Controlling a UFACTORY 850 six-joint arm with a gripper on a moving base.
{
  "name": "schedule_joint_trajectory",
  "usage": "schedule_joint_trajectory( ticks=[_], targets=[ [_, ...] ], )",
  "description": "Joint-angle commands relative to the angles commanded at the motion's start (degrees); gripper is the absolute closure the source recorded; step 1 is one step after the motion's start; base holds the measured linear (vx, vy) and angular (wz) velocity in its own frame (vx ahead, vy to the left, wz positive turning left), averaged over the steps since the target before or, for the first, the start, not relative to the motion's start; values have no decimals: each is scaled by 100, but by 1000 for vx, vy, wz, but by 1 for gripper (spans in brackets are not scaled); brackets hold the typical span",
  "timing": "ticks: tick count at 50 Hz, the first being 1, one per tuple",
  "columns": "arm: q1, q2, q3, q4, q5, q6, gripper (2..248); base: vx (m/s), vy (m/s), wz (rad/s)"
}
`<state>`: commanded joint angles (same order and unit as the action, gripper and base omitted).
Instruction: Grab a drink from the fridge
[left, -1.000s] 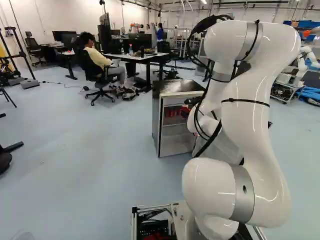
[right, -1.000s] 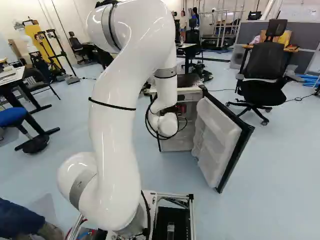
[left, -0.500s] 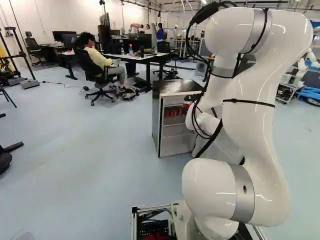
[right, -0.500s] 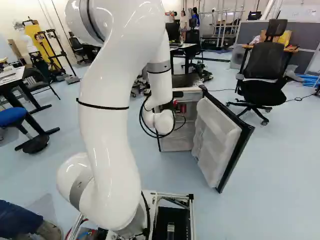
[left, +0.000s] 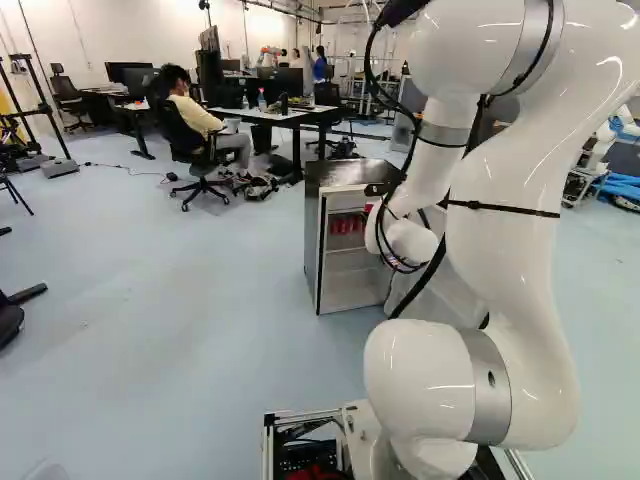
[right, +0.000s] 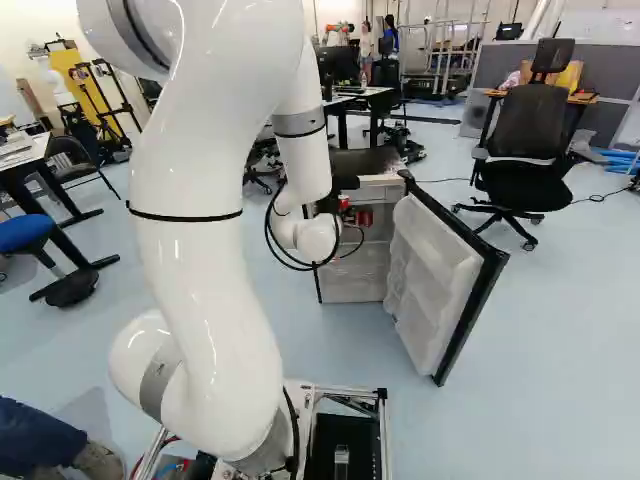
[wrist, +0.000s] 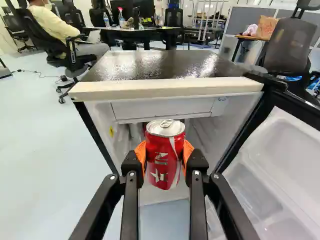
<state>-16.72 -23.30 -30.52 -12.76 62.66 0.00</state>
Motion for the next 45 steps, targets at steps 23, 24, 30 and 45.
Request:
schedule_joint_trajectory(
  ticks=[23, 24, 30, 45],
  targets=[
    [320, 477, 206, 442, -352, 0, 156, 0, 0, 0],
    [334, 497, 214, 461, -366, 0, 156, 0, 0, 0],
    [408, 615, 255, 574, -450, 0, 156, 0, 0, 0],
    [561, 823, 255, 852, -651, 0, 156, 0, 0, 0]
  ],
)
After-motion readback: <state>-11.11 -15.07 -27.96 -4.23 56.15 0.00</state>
